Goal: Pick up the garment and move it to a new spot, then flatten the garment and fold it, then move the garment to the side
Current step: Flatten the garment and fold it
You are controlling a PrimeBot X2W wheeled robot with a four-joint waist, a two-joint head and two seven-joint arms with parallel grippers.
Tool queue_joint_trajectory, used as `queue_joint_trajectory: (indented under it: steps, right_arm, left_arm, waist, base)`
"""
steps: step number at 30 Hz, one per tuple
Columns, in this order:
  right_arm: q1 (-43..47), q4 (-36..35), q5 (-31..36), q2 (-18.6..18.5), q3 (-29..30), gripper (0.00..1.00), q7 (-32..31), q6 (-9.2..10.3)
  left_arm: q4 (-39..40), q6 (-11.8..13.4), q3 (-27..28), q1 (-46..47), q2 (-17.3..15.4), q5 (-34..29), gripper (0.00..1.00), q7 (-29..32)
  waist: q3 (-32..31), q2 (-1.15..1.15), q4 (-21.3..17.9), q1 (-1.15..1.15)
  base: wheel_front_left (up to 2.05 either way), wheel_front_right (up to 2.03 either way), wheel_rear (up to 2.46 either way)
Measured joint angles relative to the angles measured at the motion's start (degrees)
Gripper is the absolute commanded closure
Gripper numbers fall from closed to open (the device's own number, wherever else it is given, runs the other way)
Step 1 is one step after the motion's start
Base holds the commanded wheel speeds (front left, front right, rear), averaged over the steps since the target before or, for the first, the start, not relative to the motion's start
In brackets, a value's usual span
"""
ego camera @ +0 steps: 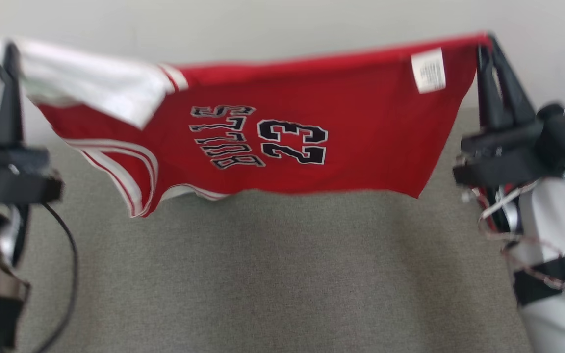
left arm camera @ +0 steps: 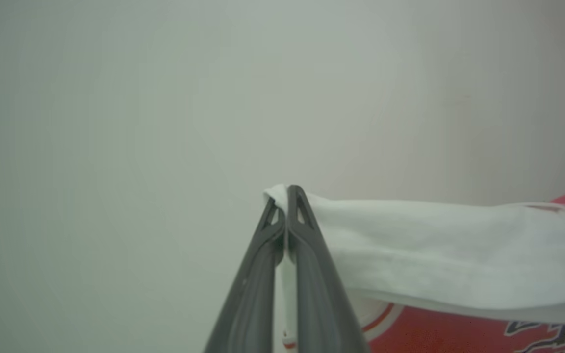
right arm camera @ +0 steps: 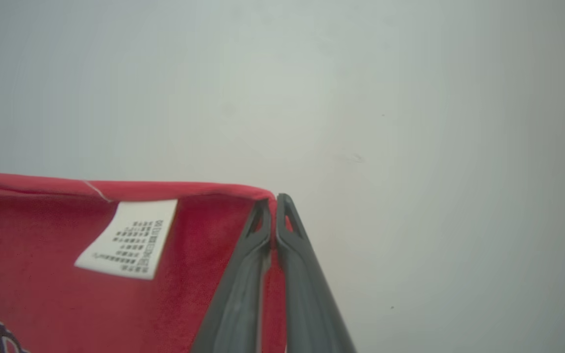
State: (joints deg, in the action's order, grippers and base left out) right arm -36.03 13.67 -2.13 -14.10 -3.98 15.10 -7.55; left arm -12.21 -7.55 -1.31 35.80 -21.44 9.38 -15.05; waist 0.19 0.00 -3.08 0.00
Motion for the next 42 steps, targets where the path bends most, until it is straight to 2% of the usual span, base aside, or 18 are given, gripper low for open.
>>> queue_joint_trajectory:
  steps: [5, 9, 16, 20, 26, 30, 36, 42]
  right_arm:
    - [-7.84, 0.82, -0.93, -1.70, -2.27, 1.00, 0.01, 0.00]
    - [-12.05, 3.23, -1.24, -3.21, -3.99, 1.00, 0.01, 0.00]
    - [-19.82, 8.39, -1.83, -5.90, -6.87, 1.00, 0.01, 0.00]
    - [-27.55, 12.22, -0.65, -7.48, -8.61, 1.00, 0.02, 0.00]
    - [-41.95, 17.41, 2.88, -9.55, -5.70, 1.00, 0.02, 0.00]
    - [-47.52, 18.63, 5.08, -10.20, -2.30, 1.00, 0.00, 0.00]
    - [-47.02, 18.68, 5.35, -9.75, 0.36, 1.00, 0.02, 0.00]
    - [-33.84, 16.90, 0.41, -8.31, 1.23, 1.00, -0.01, 0.00]
  left_arm:
    - [-2.26, 0.00, -1.01, 8.73, -4.04, -0.48, 1.00, 1.24]
    - [-4.31, 0.00, -2.09, 13.18, -5.22, -0.70, 1.00, 3.35]
    - [-6.47, 0.24, -4.63, 18.11, -4.33, -1.42, 1.00, 5.72]
    - [-10.03, 1.10, -6.47, 23.65, -3.59, -3.70, 1.00, 5.61]
    - [-13.69, 3.49, -9.39, 38.72, -2.98, -8.55, 1.00, 2.46]
    - [-16.17, 5.05, -9.64, 45.69, -1.75, -9.61, 1.00, 0.94]
    - [-20.47, 5.24, -9.42, 45.79, 0.66, -7.19, 1.00, 0.15]
    - [-18.13, 6.57, -7.35, 32.27, 5.77, -2.93, 1.00, 0.00]
  waist:
    - [-0.99, 0.00, 0.16, 0.00]
    - [0.28, 0.00, 0.24, 0.00]
    - [5.02, 0.00, 0.38, 0.00]
    - [10.04, 0.01, 0.62, 0.02]
    - [18.36, 0.01, 1.24, 0.02]
    - [23.28, 0.01, 1.97, 0.03]
    - [28.49, 0.01, 3.60, 0.02]
    - [30.61, 0.02, 5.32, 0.03]
  base:
    - [0.00, 0.00, 0.00]
    - [0.00, 0.00, 0.00]
    - [0.00, 0.00, 0.00]
    - [0.00, 0.00, 0.00]
    - [0.00, 0.00, 0.00]
    - [0.00, 0.00, 0.00]
    - [0.00, 0.00, 0.00]
    - [0.00, 0.00, 0.00]
